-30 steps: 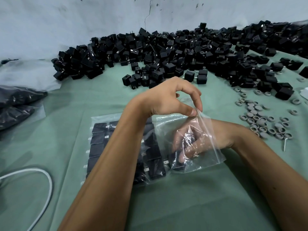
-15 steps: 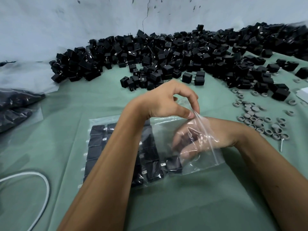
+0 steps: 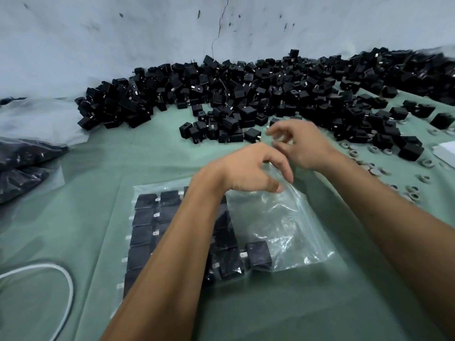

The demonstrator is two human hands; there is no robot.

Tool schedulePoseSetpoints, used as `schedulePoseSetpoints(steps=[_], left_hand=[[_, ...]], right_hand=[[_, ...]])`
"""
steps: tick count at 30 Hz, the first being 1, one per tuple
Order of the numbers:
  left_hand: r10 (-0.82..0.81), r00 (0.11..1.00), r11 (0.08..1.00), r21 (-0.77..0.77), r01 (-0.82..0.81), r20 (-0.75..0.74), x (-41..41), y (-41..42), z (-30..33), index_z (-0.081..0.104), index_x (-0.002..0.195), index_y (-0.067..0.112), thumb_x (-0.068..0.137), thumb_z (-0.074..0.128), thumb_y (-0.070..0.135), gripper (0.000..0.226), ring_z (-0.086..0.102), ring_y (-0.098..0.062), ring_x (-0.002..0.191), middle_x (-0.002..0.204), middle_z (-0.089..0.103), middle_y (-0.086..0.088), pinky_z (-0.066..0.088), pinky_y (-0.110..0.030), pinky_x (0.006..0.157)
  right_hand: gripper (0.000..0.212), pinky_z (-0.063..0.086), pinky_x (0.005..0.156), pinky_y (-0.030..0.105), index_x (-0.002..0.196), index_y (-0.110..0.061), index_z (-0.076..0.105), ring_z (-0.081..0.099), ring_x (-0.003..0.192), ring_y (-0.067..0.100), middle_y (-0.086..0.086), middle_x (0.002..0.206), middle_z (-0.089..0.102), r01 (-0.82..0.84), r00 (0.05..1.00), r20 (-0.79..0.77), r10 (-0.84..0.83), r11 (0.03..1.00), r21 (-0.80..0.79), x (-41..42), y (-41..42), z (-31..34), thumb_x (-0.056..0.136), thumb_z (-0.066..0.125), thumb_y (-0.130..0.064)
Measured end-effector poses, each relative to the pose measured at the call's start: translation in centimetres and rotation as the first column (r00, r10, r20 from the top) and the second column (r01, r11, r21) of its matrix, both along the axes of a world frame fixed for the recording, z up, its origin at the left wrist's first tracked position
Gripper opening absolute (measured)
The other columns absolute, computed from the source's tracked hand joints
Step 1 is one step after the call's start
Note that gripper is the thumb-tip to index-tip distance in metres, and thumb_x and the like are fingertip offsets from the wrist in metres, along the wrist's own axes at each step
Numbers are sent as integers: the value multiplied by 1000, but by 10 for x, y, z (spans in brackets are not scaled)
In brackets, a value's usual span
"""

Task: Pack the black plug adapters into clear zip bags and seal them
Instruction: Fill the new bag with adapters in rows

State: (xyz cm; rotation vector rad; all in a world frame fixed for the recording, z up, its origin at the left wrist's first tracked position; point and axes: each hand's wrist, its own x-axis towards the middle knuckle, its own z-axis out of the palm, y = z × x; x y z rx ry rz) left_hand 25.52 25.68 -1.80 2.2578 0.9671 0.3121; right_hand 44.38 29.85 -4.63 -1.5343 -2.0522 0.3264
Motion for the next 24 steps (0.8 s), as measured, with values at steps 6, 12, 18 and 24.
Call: schedulePoseSetpoints(steps=[6, 12, 18, 24], left_hand=[[29, 999, 999, -23, -30, -26, -4, 0, 2, 79, 90, 24, 84, 80, 14, 11, 64, -8, 104, 98, 73, 14, 47, -40, 105], [18, 1000, 999, -25, -19, -25, -9, 3, 4, 80, 88, 22, 83, 82, 14, 10, 63, -8, 108, 100, 73, 11, 44, -38, 109], [53, 998, 997, -50, -54, -20, -12, 5, 2, 80, 87, 27, 82, 84, 19, 10, 59, -10, 120, 111, 71, 11, 47, -30, 103], [72, 997, 997, -36, -73, -30, -14, 5, 4, 82, 87, 29, 81, 85, 20, 11, 61, -11, 117, 110, 72, 8, 50, -45, 105]], right_hand=[[43, 29, 117, 35, 142, -19, 61, 39, 142, 33, 12, 157, 41, -165, 876, 428, 223, 972, -168, -30, 46, 0, 100, 62, -14], [17, 39, 76, 33, 95, -26, 74, 46, 86, 21, -2, 94, 37, -81, 980, 184, 80, 997, -3, -14, 20, -16, 92, 70, -11], [35, 50, 89, 35, 129, -38, 64, 61, 105, 22, -1, 112, 64, 62, 971, 237, -34, 992, -112, 16, -27, -21, 95, 69, -41], [35, 46, 63, 30, 125, -43, 68, 56, 68, 7, -11, 74, 63, 28, 998, 68, -19, 989, -143, 28, -60, -21, 91, 73, -49]])
